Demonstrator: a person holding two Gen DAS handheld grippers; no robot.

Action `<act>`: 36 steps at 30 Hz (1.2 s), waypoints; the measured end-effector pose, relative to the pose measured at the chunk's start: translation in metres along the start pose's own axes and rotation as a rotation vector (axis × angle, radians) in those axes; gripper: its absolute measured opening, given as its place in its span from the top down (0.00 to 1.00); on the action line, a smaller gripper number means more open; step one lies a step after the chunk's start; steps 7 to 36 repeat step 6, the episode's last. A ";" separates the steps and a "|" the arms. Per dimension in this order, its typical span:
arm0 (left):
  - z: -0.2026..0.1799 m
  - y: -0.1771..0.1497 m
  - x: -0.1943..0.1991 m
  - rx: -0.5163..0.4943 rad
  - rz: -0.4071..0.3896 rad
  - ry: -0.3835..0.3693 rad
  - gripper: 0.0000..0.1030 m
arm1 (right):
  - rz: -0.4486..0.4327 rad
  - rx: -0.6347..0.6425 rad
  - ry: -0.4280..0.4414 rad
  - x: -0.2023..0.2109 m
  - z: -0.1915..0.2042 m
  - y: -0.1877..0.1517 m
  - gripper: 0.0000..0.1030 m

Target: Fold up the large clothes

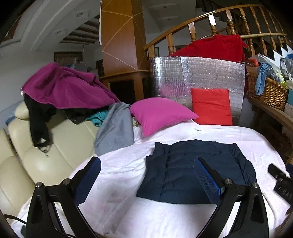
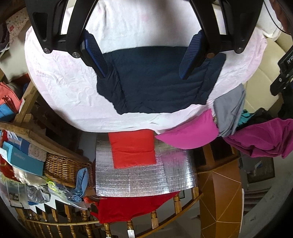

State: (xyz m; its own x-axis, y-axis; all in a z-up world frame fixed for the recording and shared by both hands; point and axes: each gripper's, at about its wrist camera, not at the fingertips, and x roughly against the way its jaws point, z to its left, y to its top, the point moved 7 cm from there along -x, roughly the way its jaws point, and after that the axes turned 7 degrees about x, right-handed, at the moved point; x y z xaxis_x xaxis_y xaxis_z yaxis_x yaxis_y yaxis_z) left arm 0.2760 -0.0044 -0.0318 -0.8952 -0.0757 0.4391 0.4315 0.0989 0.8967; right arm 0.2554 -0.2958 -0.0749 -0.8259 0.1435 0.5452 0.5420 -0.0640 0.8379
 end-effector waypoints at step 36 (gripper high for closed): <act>0.065 -0.017 -0.138 0.139 0.197 0.106 0.02 | 0.044 -0.160 -0.181 -0.101 -0.128 0.001 0.19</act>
